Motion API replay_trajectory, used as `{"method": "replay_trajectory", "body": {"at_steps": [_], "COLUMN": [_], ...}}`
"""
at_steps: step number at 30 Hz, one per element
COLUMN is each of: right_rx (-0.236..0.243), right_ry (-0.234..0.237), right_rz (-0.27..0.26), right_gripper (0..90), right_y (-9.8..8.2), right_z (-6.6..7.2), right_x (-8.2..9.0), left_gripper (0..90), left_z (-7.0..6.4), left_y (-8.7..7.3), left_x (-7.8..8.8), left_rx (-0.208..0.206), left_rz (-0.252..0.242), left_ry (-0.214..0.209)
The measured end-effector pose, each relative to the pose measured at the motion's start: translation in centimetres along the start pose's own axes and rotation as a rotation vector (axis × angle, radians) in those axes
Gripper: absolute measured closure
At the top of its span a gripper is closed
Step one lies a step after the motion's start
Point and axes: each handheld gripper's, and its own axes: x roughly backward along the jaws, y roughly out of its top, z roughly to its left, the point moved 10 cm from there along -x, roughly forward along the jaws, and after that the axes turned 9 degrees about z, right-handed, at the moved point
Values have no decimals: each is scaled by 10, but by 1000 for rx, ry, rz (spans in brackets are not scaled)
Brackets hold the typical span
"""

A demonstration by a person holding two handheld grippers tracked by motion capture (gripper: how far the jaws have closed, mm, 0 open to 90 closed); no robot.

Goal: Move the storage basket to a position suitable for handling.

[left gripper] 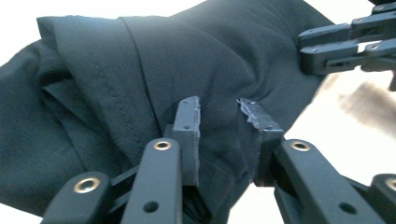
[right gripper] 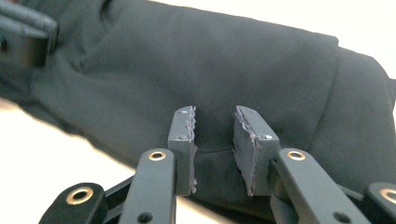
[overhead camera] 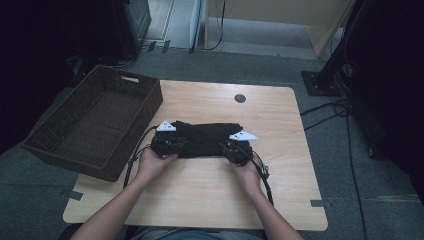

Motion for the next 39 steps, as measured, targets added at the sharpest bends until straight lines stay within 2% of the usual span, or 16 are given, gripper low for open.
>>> {"method": "replay_trajectory", "body": {"at_steps": [2, 5, 7, 10, 15, 18, 19, 20, 22, 23, 26, 28, 32, 34, 37, 39], "right_rx": [1, -4, 4, 13, 9, 6, 8, 9, 9, -3, -14, -11, 17, -2, -32, -9], "right_ry": [10, 19, 12, 12, 26, 33, 47, 56, 62, 69, 53, 48, 12, -18, -34, -49], "right_rz": [0, 15, 27, 25, 32, 35, 38, 37, 35, 1, -32, -33, -84, -28, -5, 2], "right_gripper": [689, 689, 689, 689, 692, 698, 704, 704, 704, 704, 703, 700, 661, 659, 659, 658], "right_y": [0, 2, 2, 2, 6, 7, 7, 10, 13, 24, 42, 45, 61, 59, 54, 49], "right_z": [-1, -1, -1, -1, 1, 2, 4, 7, 8, 7, 4, 3, 0, -6, -11, -13], "right_x": [2, 2, 1, 1, 3, 2, 2, 3, 4, 8, 7, 4, -10, -24, -29, -31], "left_gripper": [631, 626, 610, 610, 607, 625, 662, 775, 799, 854, 888, 893, 900, 900, 900, 900], "left_z": [-2, 1, 9, 16, 30, 31, 32, 33, 33, 33, 31, 31, 28, 27, 22, 16], "left_y": [8, 17, 30, 36, 41, 39, 37, 33, 31, 28, 26, 26, 27, 27, 24, 12], "left_x": [10, 17, 24, 24, 9, 1, -1, -4, -4, -2, -1, -2, 1, 5, 13, 16], "left_rx": [26, 22, 50, 57, 84, 87, 81, 78, 85, 98, 98, 100, 97, 98, 103, 99], "left_rz": [-2, -15, -26, -20, 42, 59, 72, 87, 77, 76, 67, 64, 59, 47, 14, 12], "left_ry": [-35, -21, -17, -4, 8, 11, 19, 19, 6, -7, -5, -4, 4, 6, 5, -7]}}
